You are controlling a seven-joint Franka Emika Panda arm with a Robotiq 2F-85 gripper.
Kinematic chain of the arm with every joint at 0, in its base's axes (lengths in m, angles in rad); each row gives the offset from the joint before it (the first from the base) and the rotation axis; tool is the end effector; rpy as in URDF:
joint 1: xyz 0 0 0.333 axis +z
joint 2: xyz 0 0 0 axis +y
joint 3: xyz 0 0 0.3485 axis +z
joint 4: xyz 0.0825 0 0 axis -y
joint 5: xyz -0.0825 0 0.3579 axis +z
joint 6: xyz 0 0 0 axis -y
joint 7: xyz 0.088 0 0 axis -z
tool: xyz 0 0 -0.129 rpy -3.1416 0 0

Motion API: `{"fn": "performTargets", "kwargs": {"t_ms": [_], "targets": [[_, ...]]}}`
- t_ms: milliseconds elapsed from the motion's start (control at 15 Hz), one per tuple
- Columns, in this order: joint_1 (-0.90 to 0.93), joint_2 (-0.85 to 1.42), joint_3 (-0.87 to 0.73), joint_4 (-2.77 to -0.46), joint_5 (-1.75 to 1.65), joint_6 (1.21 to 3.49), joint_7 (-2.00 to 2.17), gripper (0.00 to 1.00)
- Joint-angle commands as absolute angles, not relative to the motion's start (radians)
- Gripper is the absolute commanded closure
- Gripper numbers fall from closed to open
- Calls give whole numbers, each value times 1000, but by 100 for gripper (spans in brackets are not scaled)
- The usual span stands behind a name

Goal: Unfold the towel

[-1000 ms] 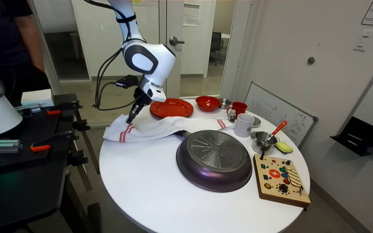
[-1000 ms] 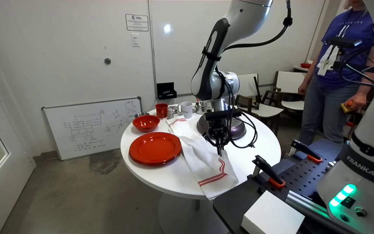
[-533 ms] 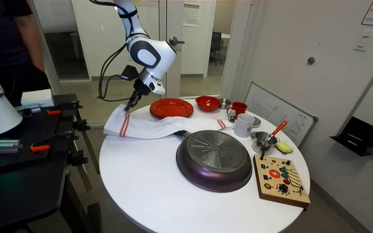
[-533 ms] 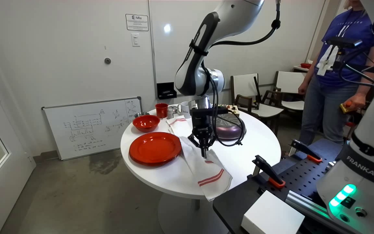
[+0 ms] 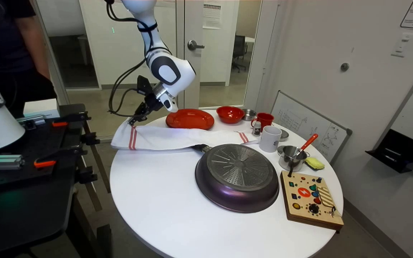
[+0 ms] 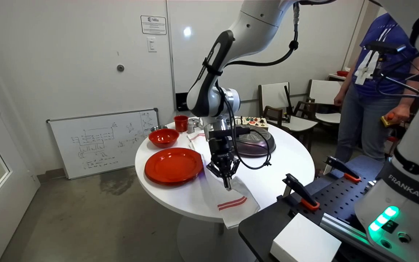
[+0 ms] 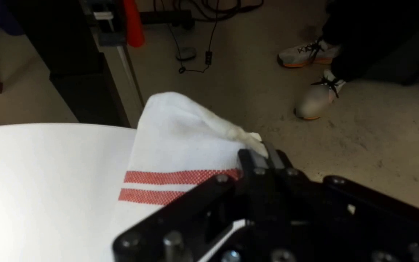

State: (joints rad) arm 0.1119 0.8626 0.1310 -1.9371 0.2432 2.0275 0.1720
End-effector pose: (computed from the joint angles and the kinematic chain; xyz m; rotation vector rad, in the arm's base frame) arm 0.4736 0.1435 0.0398 -2.7806 0.1827 1.1921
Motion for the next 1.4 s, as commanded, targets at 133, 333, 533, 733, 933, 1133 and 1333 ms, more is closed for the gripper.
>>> {"fn": "performTargets", "kwargs": {"t_ms": [133, 333, 533, 733, 933, 1133, 1333], "targets": [[137, 940, 158, -1818, 238, 2000, 114, 73], [133, 962, 197, -1780, 222, 1976, 1, 62], [141, 990, 215, -1737, 185, 1905, -90, 38], [145, 995, 208, -1718, 170, 1882, -117, 17], [156, 932, 157, -1773, 174, 2028, -27, 0], [149, 866, 100, -1795, 152, 2086, 49, 0], [159, 802, 28, -1803, 110, 2123, 132, 0]]}}
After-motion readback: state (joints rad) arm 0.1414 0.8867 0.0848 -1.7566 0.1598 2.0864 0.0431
